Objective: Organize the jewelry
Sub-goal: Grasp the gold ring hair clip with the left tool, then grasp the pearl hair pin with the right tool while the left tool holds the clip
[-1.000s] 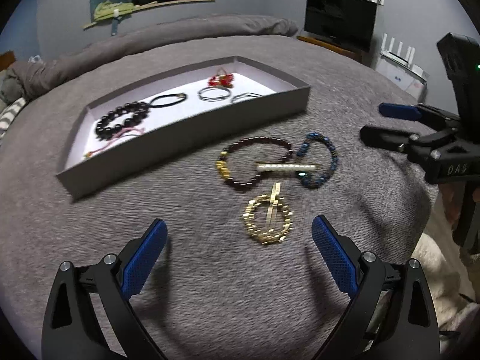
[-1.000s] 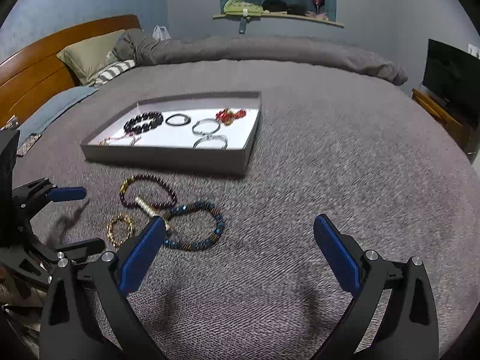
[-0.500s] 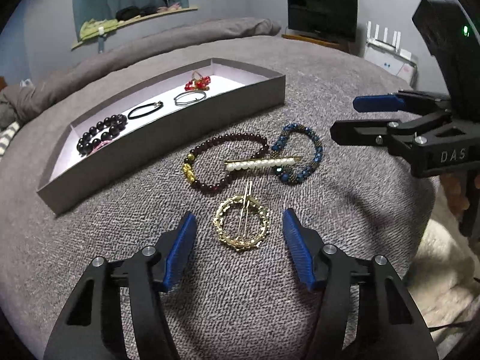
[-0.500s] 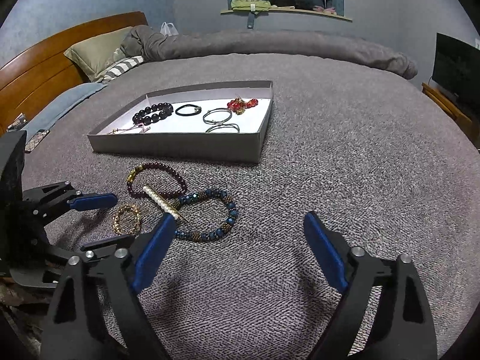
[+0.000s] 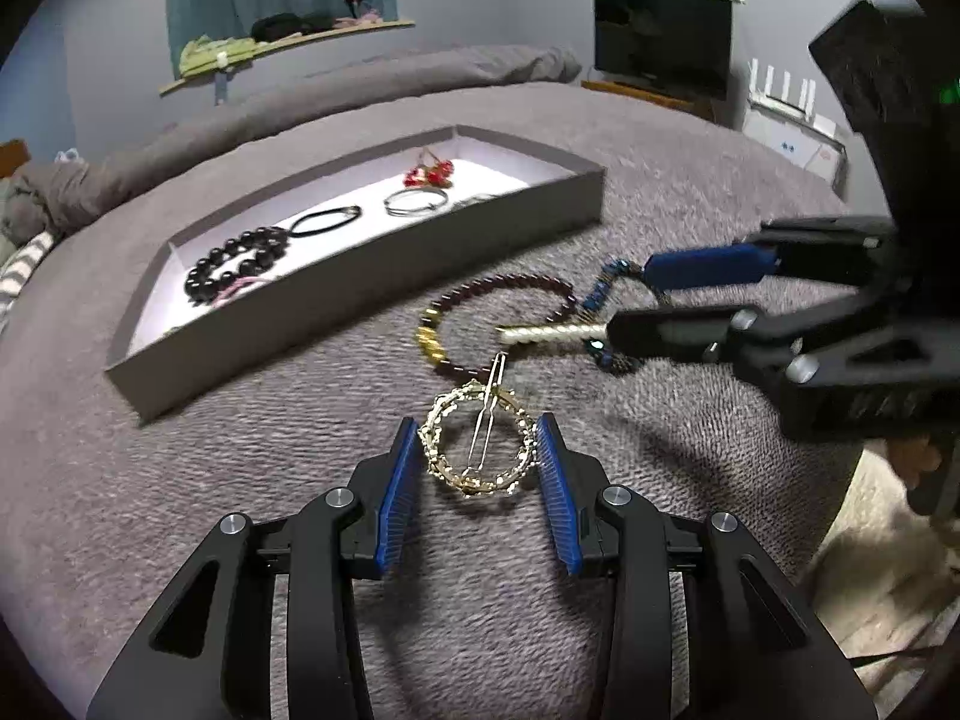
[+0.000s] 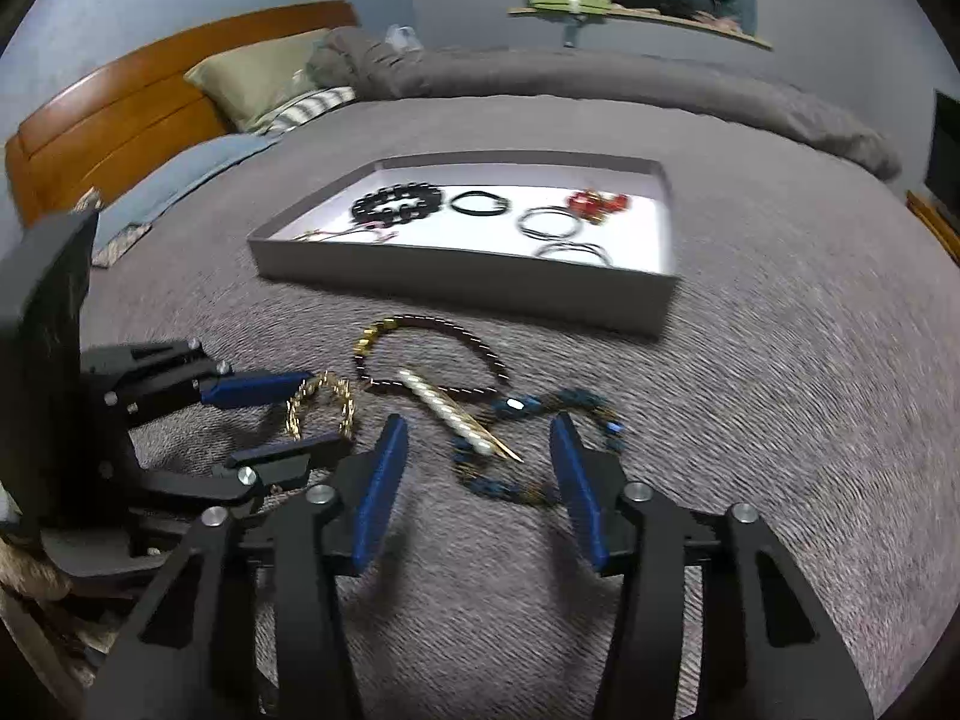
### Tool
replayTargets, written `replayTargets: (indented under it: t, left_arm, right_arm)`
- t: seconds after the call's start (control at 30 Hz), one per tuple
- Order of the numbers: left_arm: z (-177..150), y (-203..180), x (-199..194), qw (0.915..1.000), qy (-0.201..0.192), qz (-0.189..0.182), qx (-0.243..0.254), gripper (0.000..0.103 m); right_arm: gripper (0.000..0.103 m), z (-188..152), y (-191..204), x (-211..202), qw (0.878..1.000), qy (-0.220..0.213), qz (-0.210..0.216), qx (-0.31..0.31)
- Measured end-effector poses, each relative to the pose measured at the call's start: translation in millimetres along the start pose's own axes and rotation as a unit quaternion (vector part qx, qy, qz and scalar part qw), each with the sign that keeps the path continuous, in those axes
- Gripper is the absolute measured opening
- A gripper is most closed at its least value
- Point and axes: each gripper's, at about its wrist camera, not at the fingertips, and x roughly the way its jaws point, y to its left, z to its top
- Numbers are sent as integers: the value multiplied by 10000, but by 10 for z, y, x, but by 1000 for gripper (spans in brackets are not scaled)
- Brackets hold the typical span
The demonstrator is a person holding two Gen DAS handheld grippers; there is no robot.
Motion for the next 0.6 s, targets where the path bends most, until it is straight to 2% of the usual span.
replayTargets:
  t: [0.23,0.37,0.6]
  left_arm:
    - [32,319,-127,9989,-78,126,-448,41]
    - [36,417,-156,9981,-109,120,-596,41]
    - [16,462,-153,9978,-84,58,-648,41]
  right_arm:
    - [35,90,61,128,9999,108,9,-92]
    - [31,85,97,222,9993,314,-40,-193]
    - [30,92,189,237,9982,496,-12,-344]
